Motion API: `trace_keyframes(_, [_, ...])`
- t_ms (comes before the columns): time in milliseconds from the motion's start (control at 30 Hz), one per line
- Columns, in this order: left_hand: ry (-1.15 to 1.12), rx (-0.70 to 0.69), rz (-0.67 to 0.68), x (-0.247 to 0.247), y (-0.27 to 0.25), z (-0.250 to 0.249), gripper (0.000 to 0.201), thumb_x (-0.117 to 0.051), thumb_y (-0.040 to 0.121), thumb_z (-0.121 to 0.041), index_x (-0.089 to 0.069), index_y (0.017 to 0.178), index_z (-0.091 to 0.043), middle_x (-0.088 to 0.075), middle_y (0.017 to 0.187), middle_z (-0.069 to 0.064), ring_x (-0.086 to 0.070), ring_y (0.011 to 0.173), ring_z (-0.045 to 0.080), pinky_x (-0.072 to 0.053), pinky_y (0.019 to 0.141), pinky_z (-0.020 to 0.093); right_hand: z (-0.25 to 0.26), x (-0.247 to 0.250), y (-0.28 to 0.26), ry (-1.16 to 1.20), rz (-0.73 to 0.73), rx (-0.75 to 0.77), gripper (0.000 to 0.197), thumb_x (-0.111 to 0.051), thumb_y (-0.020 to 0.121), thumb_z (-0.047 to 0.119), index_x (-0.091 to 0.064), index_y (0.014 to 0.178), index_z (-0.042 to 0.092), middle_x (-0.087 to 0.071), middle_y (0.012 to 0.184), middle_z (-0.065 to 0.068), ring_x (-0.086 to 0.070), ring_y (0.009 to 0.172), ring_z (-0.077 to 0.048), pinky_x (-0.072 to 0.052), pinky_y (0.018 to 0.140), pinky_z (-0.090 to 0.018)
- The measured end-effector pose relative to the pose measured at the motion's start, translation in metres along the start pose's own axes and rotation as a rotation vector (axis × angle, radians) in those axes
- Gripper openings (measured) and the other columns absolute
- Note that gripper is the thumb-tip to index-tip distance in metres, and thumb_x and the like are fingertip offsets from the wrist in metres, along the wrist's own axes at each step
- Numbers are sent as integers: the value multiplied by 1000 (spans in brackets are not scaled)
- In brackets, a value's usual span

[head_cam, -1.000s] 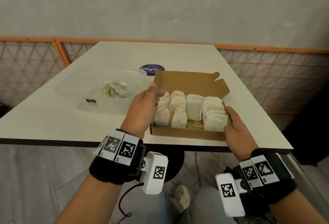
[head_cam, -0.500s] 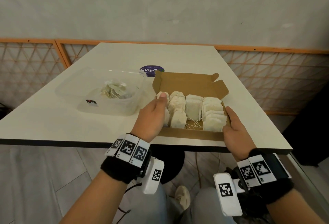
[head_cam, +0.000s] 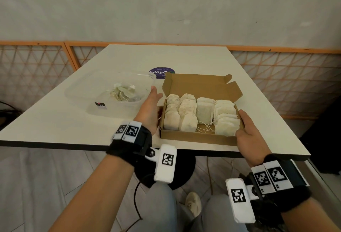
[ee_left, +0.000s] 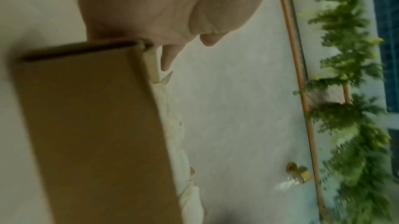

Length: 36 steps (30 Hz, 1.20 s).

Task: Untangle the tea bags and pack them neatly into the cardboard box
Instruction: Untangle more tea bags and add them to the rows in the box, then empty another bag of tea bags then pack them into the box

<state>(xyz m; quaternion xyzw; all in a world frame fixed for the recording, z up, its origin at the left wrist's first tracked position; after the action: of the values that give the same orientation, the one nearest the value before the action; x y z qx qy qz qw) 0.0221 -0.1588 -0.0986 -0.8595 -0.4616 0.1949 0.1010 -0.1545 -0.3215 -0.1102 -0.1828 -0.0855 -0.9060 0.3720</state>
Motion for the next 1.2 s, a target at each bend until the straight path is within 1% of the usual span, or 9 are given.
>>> trace_keyframes(167, [94,12,71,0,11,-4,79,-16,94,-66,-46,140,-9,-50,142,4,-44,131,18,-44,88,30,1,0,0,9,7,7,57,-30,93,-6,-22,146,13,-38,128,8,-30,115,-1,-22,86,-2])
trace_keyframes(367, [133,-131,-36,11,3,-9,74,-16,94,-65,-49,138,-14,-50,141,-6,-46,121,1,-14,117,42,-2,-1,2,0,-2,2,57,-32,94,-4,-21,146,14,-37,137,5,-30,114,0,-23,91,-7])
trace_keyframes(500, [274,-354,-56,4,-18,-20,64,-15,100,-52,-57,129,-14,-53,137,-4,-48,123,5,-21,106,26,-4,0,2,-13,-9,-11,57,-32,95,-2,-19,148,15,-32,147,2,-31,128,-7,-21,97,-13])
trace_keyframes(633, [570,-386,160,-13,-28,-12,55,-29,93,-63,-68,111,-29,-61,128,-10,-49,124,5,-28,101,22,-3,0,2,-13,-10,0,56,-33,94,-4,-21,146,14,-37,135,7,-33,118,-3,-23,91,-6])
trace_keyframes(700, [619,-417,193,-14,-30,-11,46,-31,96,-59,-62,119,-34,-55,130,-18,-44,124,-2,-26,103,13,-3,0,2,-18,-13,-1,56,-33,94,-4,-21,146,14,-36,138,5,-34,121,-6,-23,92,-9])
trace_keyframes(767, [580,-467,110,-7,-32,-16,44,-29,99,-50,-54,131,-33,-48,131,-21,-37,121,-7,-24,89,0,-6,0,3,-22,-17,-14,57,-33,94,-2,-19,148,14,-32,148,0,-32,132,-13,-21,97,-13])
trace_keyframes(967, [293,-297,125,-4,-18,10,59,-27,98,-57,-36,147,-24,-38,146,-14,-33,133,1,-15,117,30,-4,0,3,-14,-23,-19,58,-32,94,-5,-19,148,13,-29,151,-1,-29,132,-9,-20,98,-13])
trace_keyframes(1067, [212,-282,126,-5,-9,18,67,-34,91,-64,-41,143,-23,-49,143,-6,-43,133,9,-25,117,41,-5,-1,5,-24,-21,-32,59,-32,94,-5,-17,148,12,-26,152,-2,-26,138,-15,-19,100,-14])
trace_keyframes(1200, [140,-325,90,2,-11,14,46,-28,103,-45,-58,126,-20,-64,126,-2,-57,120,12,-35,111,40,2,-9,5,-24,5,-29,58,-30,92,-6,-19,147,11,-32,147,-1,-31,132,-11,-20,97,-8])
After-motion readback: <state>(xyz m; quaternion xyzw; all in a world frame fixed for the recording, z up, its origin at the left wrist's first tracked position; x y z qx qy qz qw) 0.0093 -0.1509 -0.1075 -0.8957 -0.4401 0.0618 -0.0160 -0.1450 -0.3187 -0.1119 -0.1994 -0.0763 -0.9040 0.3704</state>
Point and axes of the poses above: each hand's wrist, its own y-axis towards the middle knuckle, its own x-axis out of the back of the hand, z = x × y, the point moved 6 cm from there along y, towards the middle knuckle
